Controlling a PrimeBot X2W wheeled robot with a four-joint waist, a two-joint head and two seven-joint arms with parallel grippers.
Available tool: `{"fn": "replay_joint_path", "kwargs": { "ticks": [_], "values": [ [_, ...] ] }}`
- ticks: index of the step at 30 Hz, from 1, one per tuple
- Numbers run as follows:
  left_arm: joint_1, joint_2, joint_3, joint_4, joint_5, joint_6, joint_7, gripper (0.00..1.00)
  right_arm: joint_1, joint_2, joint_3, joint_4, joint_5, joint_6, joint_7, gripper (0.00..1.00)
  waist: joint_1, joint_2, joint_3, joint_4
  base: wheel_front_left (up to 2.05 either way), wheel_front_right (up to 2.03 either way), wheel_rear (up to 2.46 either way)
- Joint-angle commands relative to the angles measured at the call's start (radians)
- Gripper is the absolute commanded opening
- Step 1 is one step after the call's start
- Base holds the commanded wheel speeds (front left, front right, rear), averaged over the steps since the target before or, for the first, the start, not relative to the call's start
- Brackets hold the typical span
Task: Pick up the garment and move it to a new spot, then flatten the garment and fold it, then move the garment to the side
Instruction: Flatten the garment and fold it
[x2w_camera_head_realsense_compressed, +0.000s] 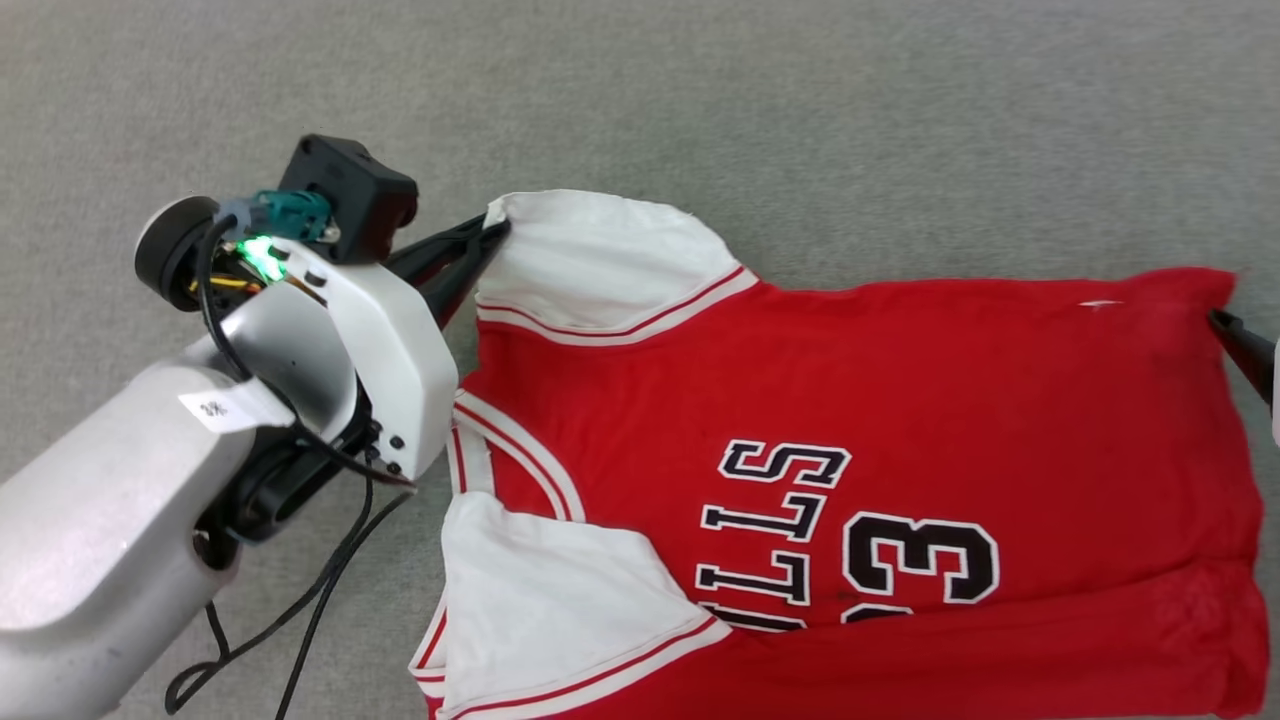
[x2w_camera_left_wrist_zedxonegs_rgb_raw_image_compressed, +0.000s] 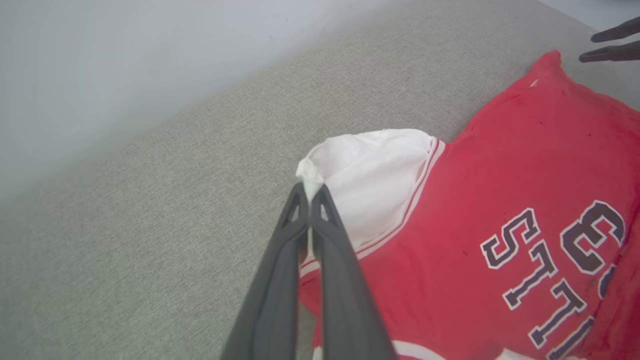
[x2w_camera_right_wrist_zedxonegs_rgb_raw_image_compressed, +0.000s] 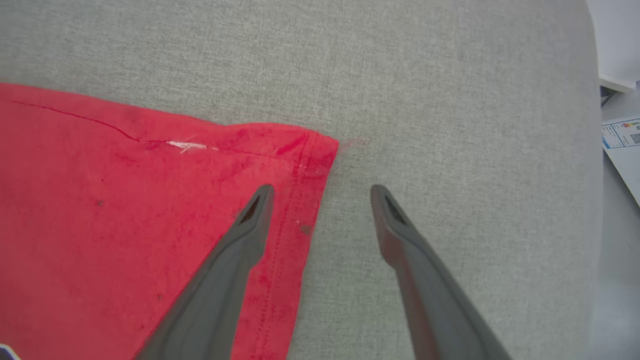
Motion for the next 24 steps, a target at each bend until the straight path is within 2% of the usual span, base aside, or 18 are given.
{"fn": "replay_joint_path", "kwargs": {
  "ticks": [1, 6, 17, 18, 19, 20, 24],
  "values": [
    [0.013, 0.004, 0.001, -0.018, 0.009, 0.007, 0.004, 0.0, -0.022, -0.011, 0.006, 0.017, 0.0, -0.001, 0.008, 1.0, 0.0, 0.0, 0.018, 0.018, 0.0, 0.0, 0.0],
    [0.016, 0.009, -0.005, -0.07, 0.018, 0.019, 0.006, 0.0, -0.059, -0.024, 0.04, 0.09, -0.014, -0.001, 0.002, 1.0, 0.0, 0.0, 0.038, 0.045, 0.0, 0.0, 0.0],
    [0.02, -0.009, -0.021, -0.103, 0.019, 0.024, 0.007, 0.0, -0.068, 0.006, 0.099, 0.223, 0.011, 0.0, -0.063, 1.0, 0.0, 0.0, 0.063, 0.082, 0.0, 0.0, 0.0],
    [0.021, -0.006, -0.025, -0.098, 0.026, 0.026, 0.01, 0.0, -0.068, 0.008, 0.11, 0.23, 0.017, 0.001, -0.068, 0.77, 0.0, 0.0, 0.063, 0.083, 0.0, 0.0, 0.0],
    [0.022, -0.005, -0.027, -0.095, 0.029, 0.025, 0.011, 0.0, -0.068, 0.007, 0.121, 0.237, 0.023, 0.001, -0.073, 0.21, 0.0, 0.0, 0.061, 0.083, 0.0, 0.0, 0.0],
    [0.024, -0.006, -0.029, -0.091, 0.031, 0.025, 0.008, 0.0, -0.07, 0.004, 0.13, 0.243, 0.026, 0.001, -0.081, 0.0, 0.0, 0.0, 0.058, 0.083, 0.0, 0.0, 0.0],
    [0.037, -0.015, -0.033, -0.075, 0.022, 0.027, -0.002, 0.0, -0.084, -0.013, 0.131, 0.262, 0.031, -0.001, -0.139, 0.0, 0.0, 0.0, 0.042, 0.079, 0.0, 0.0, 0.0]
  ]
}}
